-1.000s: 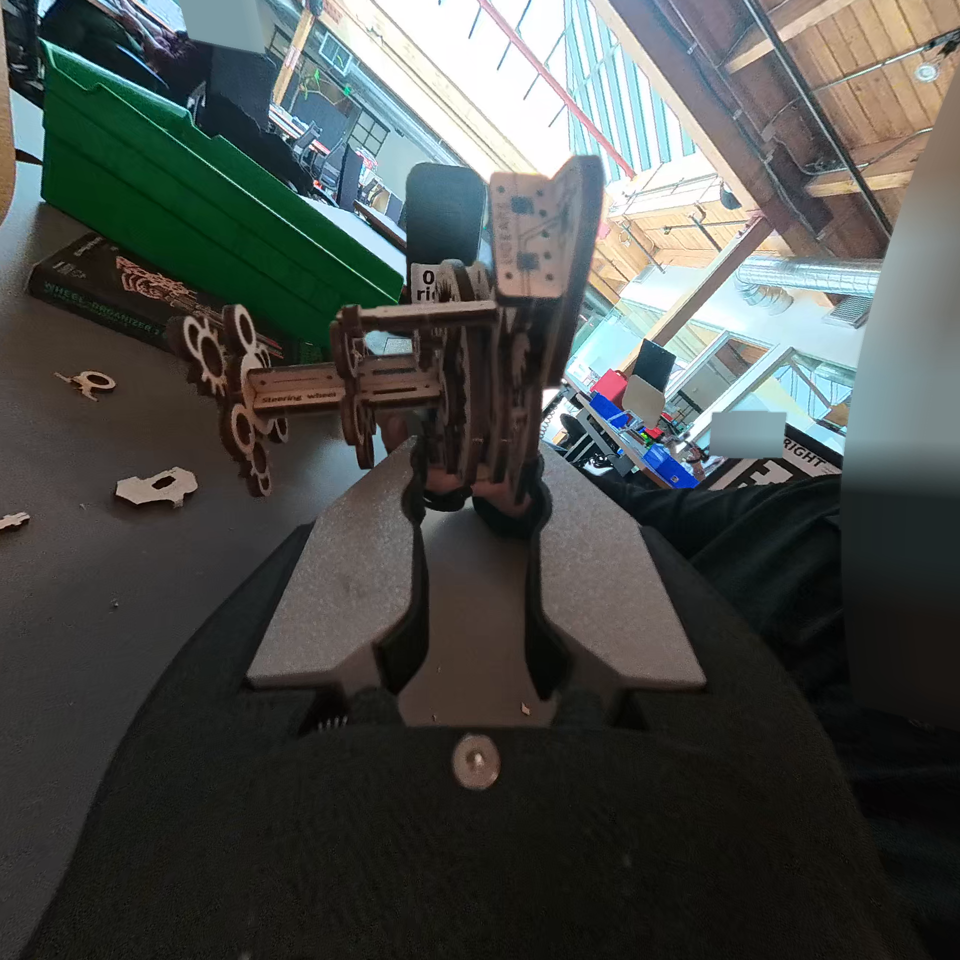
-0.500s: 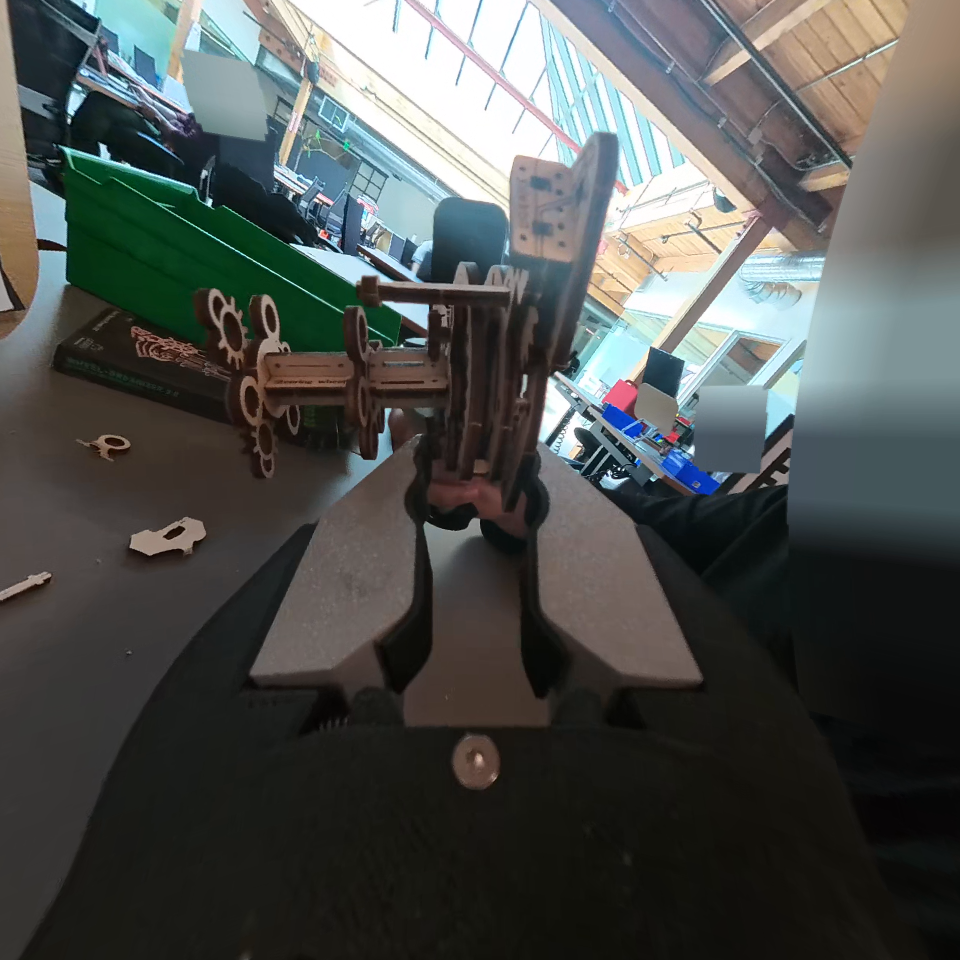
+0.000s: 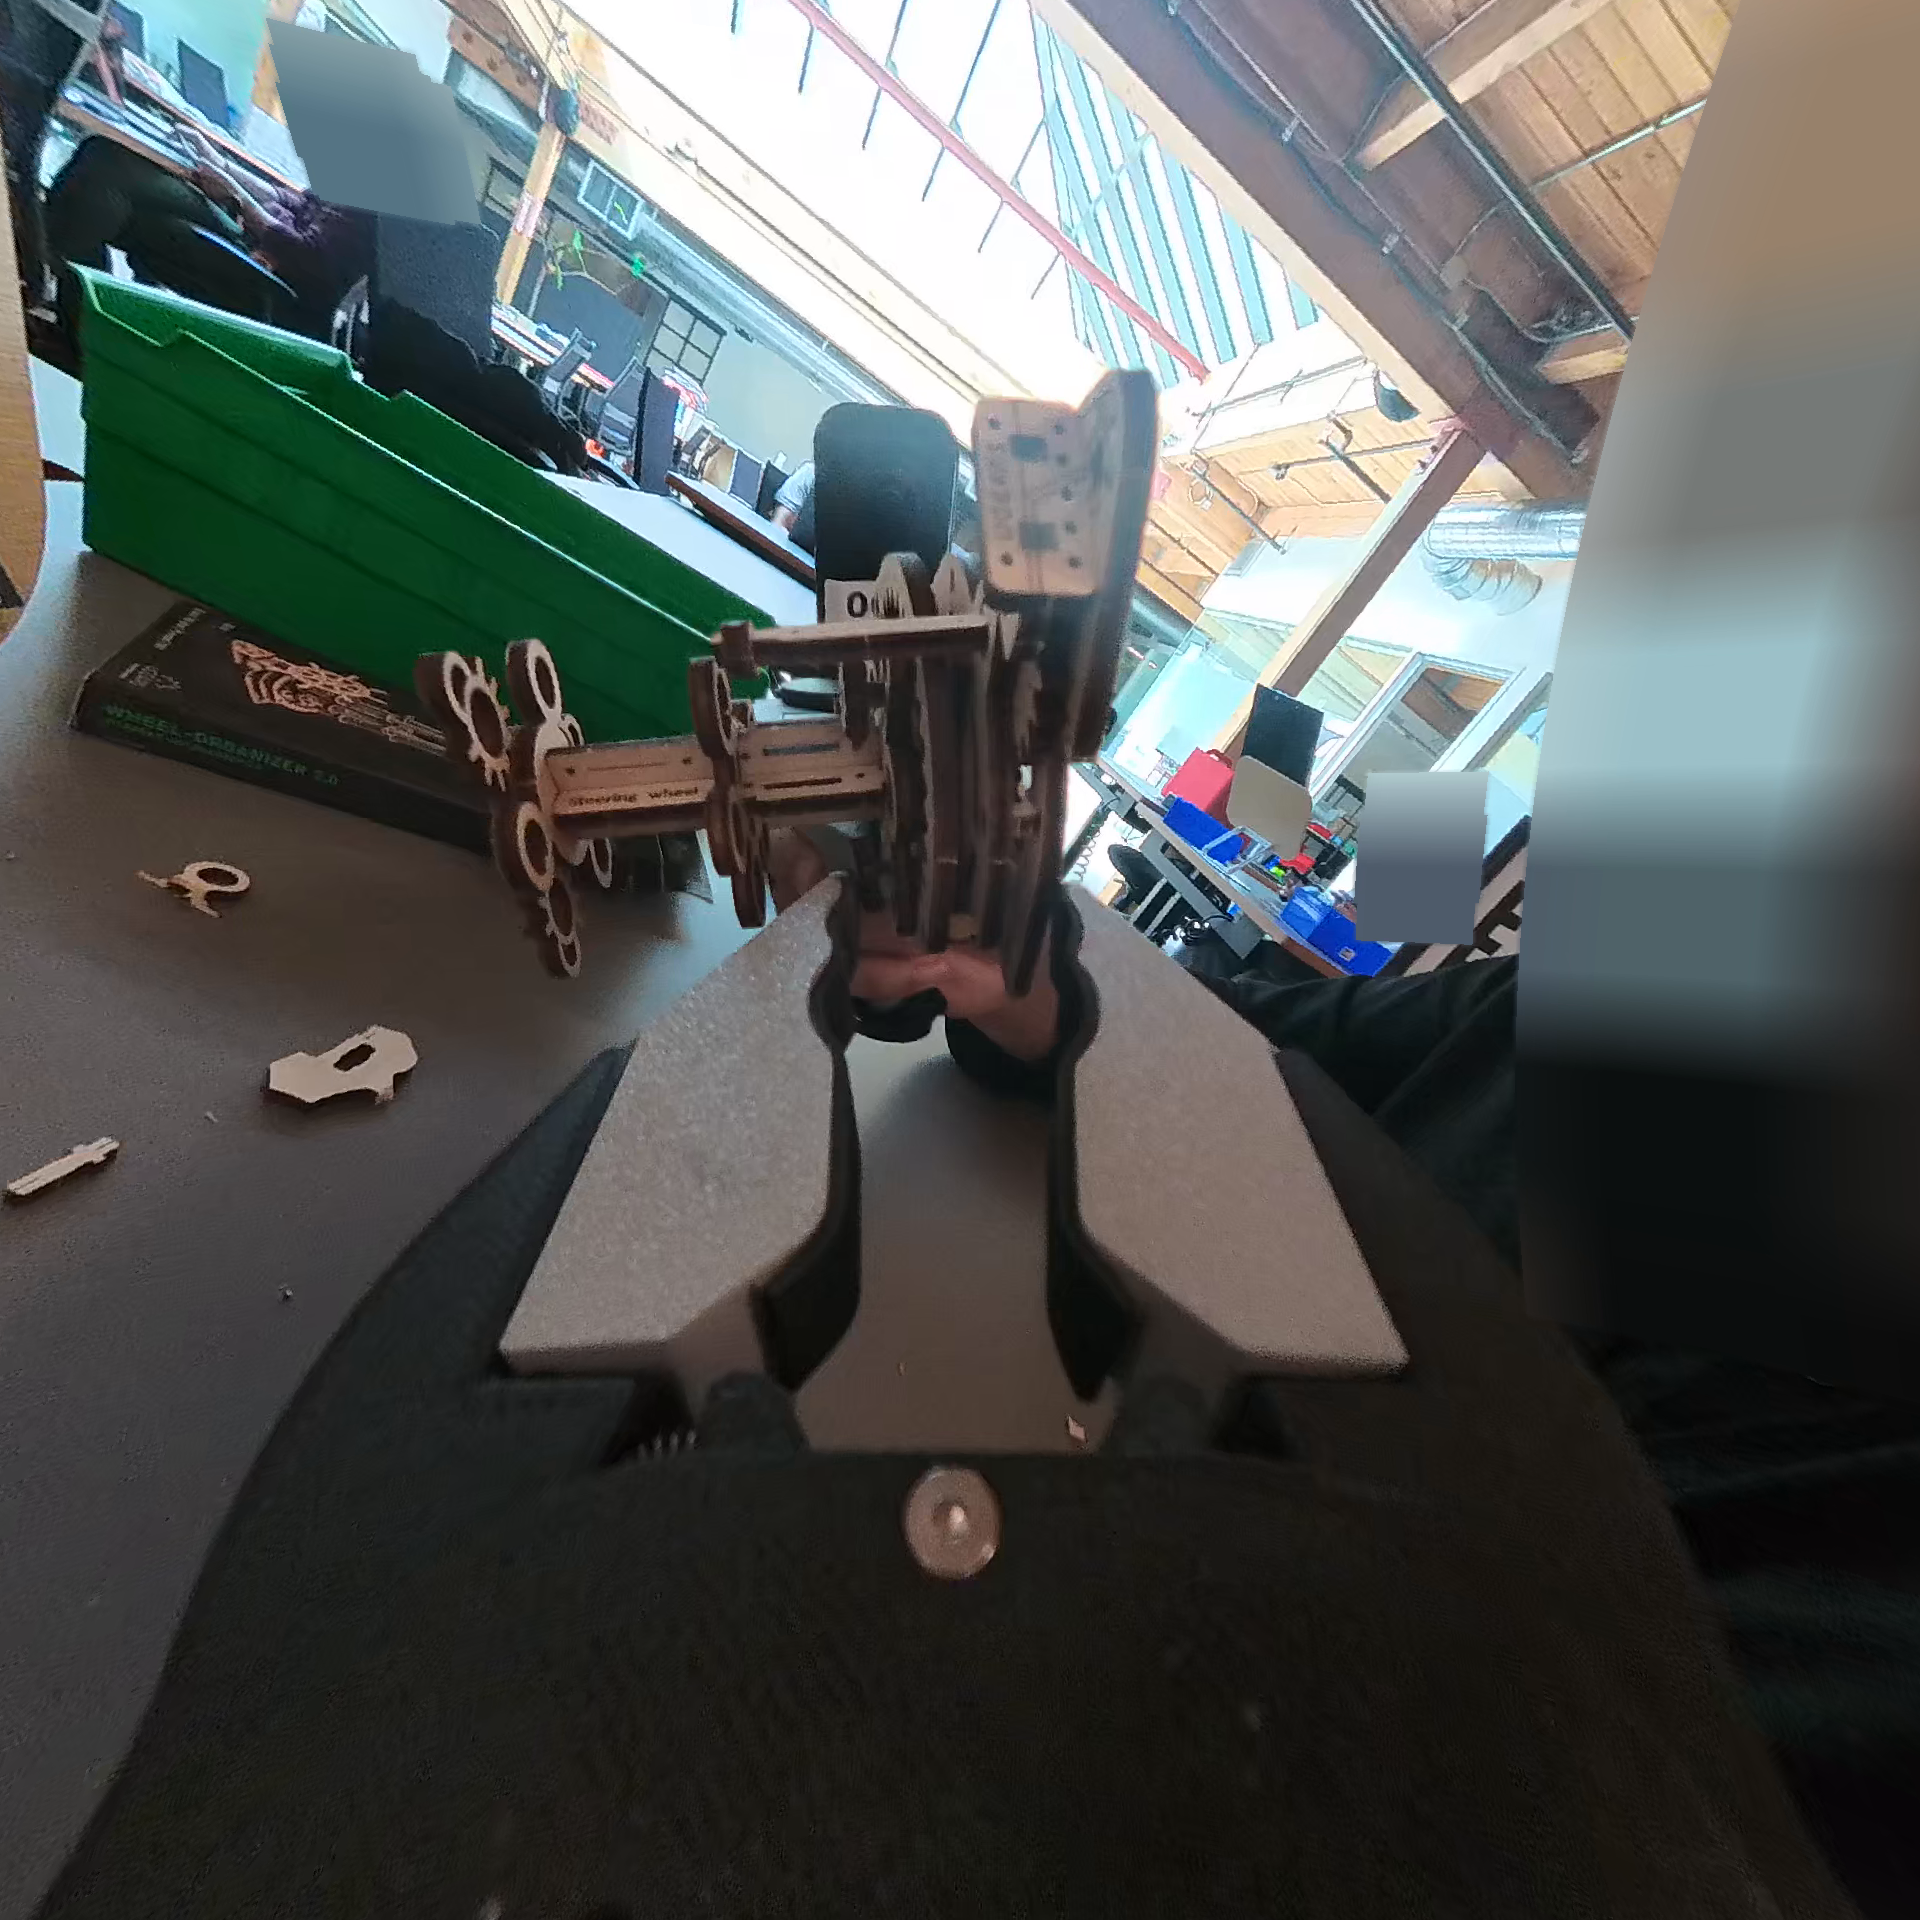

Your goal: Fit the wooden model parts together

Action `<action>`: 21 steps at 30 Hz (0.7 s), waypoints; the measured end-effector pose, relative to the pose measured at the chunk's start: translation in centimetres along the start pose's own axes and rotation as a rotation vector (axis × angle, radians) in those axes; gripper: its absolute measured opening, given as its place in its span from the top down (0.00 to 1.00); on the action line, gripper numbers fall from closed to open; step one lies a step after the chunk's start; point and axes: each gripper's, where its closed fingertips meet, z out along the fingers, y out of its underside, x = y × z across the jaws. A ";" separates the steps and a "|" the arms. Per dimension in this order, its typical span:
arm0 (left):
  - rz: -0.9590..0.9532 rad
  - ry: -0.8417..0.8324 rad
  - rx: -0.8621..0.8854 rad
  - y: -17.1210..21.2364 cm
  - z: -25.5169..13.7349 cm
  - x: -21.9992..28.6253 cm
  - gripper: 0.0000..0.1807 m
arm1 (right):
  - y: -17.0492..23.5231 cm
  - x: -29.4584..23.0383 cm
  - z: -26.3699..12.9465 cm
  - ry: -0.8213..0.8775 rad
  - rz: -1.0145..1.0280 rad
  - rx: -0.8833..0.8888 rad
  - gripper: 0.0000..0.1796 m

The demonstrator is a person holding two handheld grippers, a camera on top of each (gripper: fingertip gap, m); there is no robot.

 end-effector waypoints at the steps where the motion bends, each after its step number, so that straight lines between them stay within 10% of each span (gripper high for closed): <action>1: 0.003 0.003 -0.006 0.1 -0.1 0.0 0.81 | 0.1 0.0 0.0 -0.002 -0.002 -0.005 0.86; 9: 0.169 -0.068 -0.051 -0.3 -0.9 0.1 0.82 | -0.4 0.6 -0.7 0.013 -0.030 0.018 0.74; 14: 0.896 -0.399 -0.272 -0.4 -3.7 -2.3 0.82 | -1.1 0.8 -2.8 0.061 -0.125 0.005 0.69; 21: 1.152 -0.207 -0.258 1.5 -3.7 1.0 0.83 | 0.7 -3.5 -1.2 0.093 -0.621 -0.176 0.71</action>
